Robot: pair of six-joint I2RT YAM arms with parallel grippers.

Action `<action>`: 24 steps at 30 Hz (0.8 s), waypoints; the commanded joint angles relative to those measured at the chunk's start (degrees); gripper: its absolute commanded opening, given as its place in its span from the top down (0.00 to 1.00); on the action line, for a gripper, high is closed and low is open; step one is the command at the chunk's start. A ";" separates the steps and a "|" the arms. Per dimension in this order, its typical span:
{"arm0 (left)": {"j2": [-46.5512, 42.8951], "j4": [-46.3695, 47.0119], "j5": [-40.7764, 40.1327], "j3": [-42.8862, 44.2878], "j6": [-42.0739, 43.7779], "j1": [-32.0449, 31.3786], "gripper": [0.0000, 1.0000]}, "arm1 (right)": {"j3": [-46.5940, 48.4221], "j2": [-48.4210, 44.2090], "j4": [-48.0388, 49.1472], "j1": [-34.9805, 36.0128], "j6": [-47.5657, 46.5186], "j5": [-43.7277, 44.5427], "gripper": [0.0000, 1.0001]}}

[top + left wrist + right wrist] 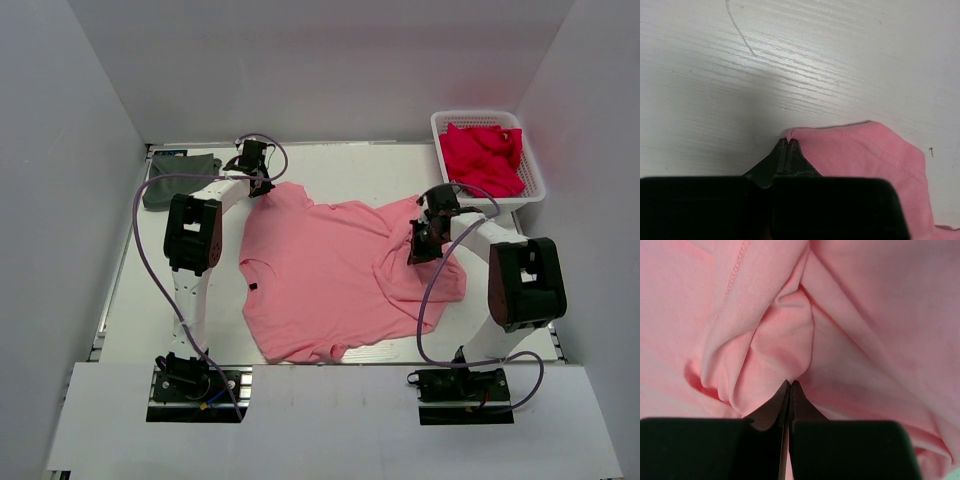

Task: Fold and stack the t-shirts
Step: Flatten out the tshirt

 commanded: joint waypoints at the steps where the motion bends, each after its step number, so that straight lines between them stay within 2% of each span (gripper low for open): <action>1: -1.68 -2.47 -0.09 -1.82 0.81 0.33 1.00 | 0.88 -3.63 1.23 -0.02 4.27 5.76 1.00; 3: -1.68 -2.47 -0.09 -1.82 0.81 0.33 1.00 | 1.58 -3.81 0.36 -0.28 6.38 8.06 1.00; 8: -0.63 -3.00 -0.62 -0.59 0.81 0.33 1.00 | 2.20 -6.09 -2.63 -0.90 11.58 21.94 1.00; 11: -0.63 -3.52 -0.62 -0.59 1.34 0.33 1.00 | 4.13 -5.04 -7.90 -1.60 16.40 29.84 1.00; 16: -0.10 -3.52 -0.62 -0.07 1.34 0.33 1.00 | 5.02 -5.21 -10.90 -3.36 19.14 32.07 1.00; 17: -0.10 -3.52 -0.62 -0.07 1.34 0.33 1.00 | 4.93 -5.74 -10.55 -3.80 18.88 30.68 0.92; 19: -0.10 -3.00 -0.62 -0.07 1.34 0.33 1.00 | 4.67 -6.35 -7.93 -3.89 16.18 27.08 0.83; 20: -0.10 -3.00 -0.01 -0.07 1.34 0.33 1.00 | 4.75 -6.36 -7.39 -3.89 15.20 25.84 0.72; 23: -0.10 -3.00 0.52 -0.07 1.86 0.33 1.00 | 6.59 -5.65 -5.54 -3.89 12.73 22.49 0.52; 24: -0.10 -3.00 0.52 -0.07 1.87 0.33 1.00 | 7.21 -5.13 -4.67 -3.89 12.03 21.79 0.50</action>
